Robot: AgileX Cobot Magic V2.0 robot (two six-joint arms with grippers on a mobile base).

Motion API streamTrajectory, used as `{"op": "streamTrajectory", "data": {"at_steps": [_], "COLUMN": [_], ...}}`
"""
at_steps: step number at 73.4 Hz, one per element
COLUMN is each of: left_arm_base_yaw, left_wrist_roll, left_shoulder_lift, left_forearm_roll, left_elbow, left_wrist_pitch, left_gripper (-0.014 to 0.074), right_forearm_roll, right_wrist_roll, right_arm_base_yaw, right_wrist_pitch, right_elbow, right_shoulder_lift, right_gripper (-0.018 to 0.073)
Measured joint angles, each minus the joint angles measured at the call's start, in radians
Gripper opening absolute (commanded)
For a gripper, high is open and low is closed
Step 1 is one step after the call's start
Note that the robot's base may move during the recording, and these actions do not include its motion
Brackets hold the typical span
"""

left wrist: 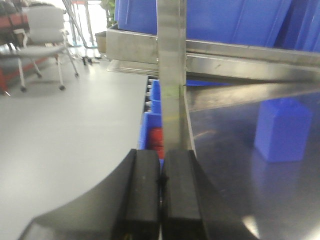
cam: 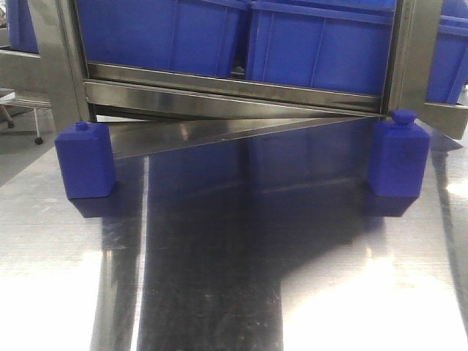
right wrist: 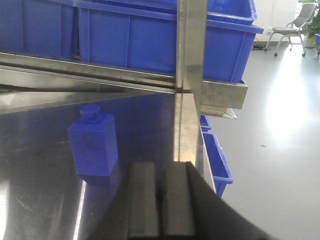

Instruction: Pick and sort blue part to right shelf

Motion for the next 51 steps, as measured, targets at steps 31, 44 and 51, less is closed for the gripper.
{"op": "streamTrajectory", "data": {"at_steps": [31,44,51], "left_arm_base_yaw": [0.0,0.0,0.0], "left_wrist_roll": [0.0,0.0,0.0], "left_shoulder_lift": [0.0,0.0,0.0], "left_forearm_roll": [0.091,0.039,0.035], "left_elbow": [0.0,0.0,0.0], "left_wrist_pitch": [-0.007,-0.07,-0.086], "left_gripper": [0.0127,0.0127,0.0127], "right_forearm_roll": [0.0,0.005,0.0], "right_wrist_roll": [0.0,0.0,0.0], "right_arm_base_yaw": [0.0,0.0,0.0], "right_wrist_pitch": [0.0,0.0,0.0], "right_elbow": [0.0,0.0,0.0], "right_shoulder_lift": [0.0,0.0,0.0], "right_gripper": [0.005,0.005,0.005]}}
